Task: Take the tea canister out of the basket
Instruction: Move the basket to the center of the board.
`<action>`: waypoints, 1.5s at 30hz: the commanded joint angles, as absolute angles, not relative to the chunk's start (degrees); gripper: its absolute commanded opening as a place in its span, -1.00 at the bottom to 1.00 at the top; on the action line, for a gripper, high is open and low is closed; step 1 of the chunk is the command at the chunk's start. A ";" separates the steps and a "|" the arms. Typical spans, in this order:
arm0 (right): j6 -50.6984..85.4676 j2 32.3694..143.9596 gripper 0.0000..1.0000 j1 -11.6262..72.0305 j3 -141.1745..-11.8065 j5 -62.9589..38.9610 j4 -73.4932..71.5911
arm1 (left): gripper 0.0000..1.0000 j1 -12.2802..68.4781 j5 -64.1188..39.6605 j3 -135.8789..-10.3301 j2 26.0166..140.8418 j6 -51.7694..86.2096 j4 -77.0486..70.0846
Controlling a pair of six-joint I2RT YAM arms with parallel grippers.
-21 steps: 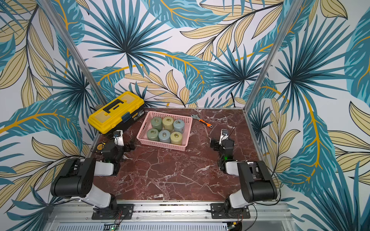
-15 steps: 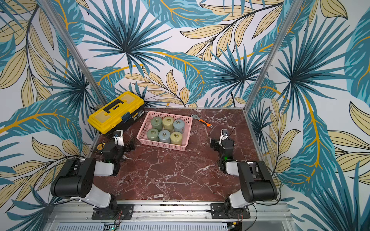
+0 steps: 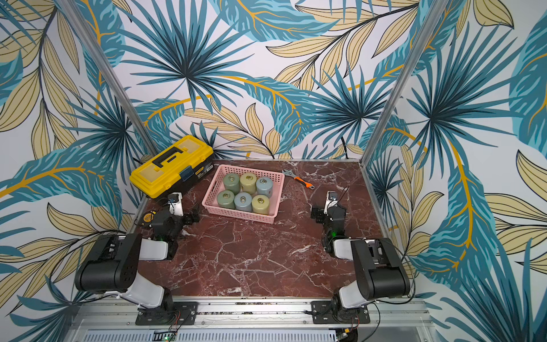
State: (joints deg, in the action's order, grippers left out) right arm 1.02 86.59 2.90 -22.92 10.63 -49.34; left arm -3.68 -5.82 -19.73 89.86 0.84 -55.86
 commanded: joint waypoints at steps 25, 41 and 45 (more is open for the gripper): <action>3.51 74.04 0.99 2.90 -32.29 10.58 -23.87 | 1.00 -3.27 4.90 -13.62 72.77 4.02 -56.10; 19.77 73.07 0.98 3.78 -50.91 -8.60 5.54 | 1.00 -4.38 -0.43 -33.16 58.15 21.89 -11.74; 21.94 76.68 0.98 6.45 -54.96 -7.71 8.43 | 1.00 -4.35 -5.75 -37.17 63.04 21.71 -9.24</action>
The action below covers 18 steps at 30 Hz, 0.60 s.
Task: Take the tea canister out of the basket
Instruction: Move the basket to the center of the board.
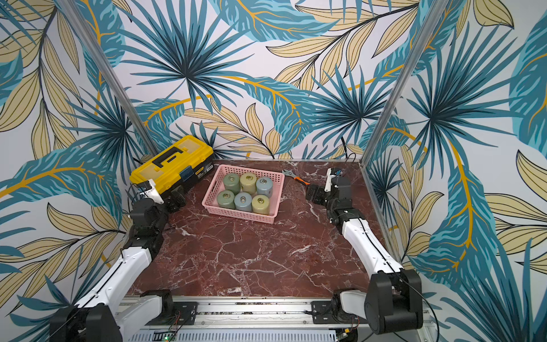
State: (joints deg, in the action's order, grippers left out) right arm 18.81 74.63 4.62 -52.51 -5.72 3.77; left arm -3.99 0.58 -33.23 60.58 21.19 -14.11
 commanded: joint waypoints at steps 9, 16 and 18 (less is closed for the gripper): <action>23.57 85.82 0.99 16.48 -64.38 2.93 16.58 | 1.00 -4.30 -14.38 -45.22 72.81 22.12 -4.80; 25.45 91.54 0.99 20.76 -68.99 6.79 18.05 | 1.00 -3.61 -15.25 -49.11 77.85 22.20 -3.08; 25.91 93.21 0.98 21.45 -70.35 7.36 18.54 | 1.00 -3.14 -15.14 -50.63 79.58 21.85 -2.17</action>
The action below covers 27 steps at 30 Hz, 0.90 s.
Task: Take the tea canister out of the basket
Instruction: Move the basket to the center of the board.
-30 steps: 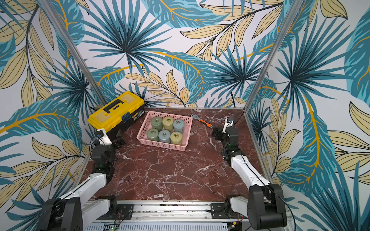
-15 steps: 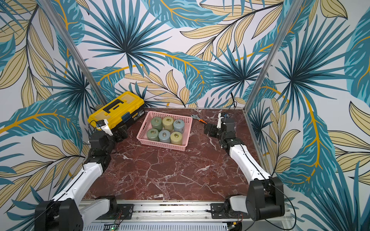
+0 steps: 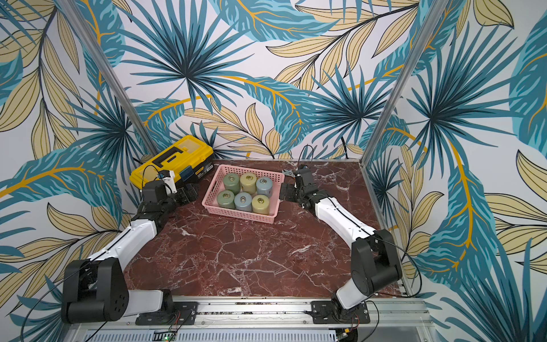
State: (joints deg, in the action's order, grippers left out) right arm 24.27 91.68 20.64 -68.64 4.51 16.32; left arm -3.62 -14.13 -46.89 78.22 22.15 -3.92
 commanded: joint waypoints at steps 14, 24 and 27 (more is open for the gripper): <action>28.10 103.71 0.80 24.07 -78.38 10.68 20.83 | 0.89 0.81 -12.64 -60.34 91.93 19.63 1.22; 29.44 108.31 0.53 24.08 -81.59 10.01 20.92 | 0.75 1.89 -13.13 -63.73 97.30 19.93 1.89; 29.75 109.28 0.42 24.07 -82.18 9.97 20.75 | 0.62 2.00 -13.70 -64.98 98.97 19.98 2.24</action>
State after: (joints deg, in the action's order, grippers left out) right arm 28.91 108.25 23.83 -81.23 9.80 19.64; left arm 1.72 -13.06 -61.54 97.95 20.51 1.72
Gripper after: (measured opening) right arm 0.716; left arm 0.819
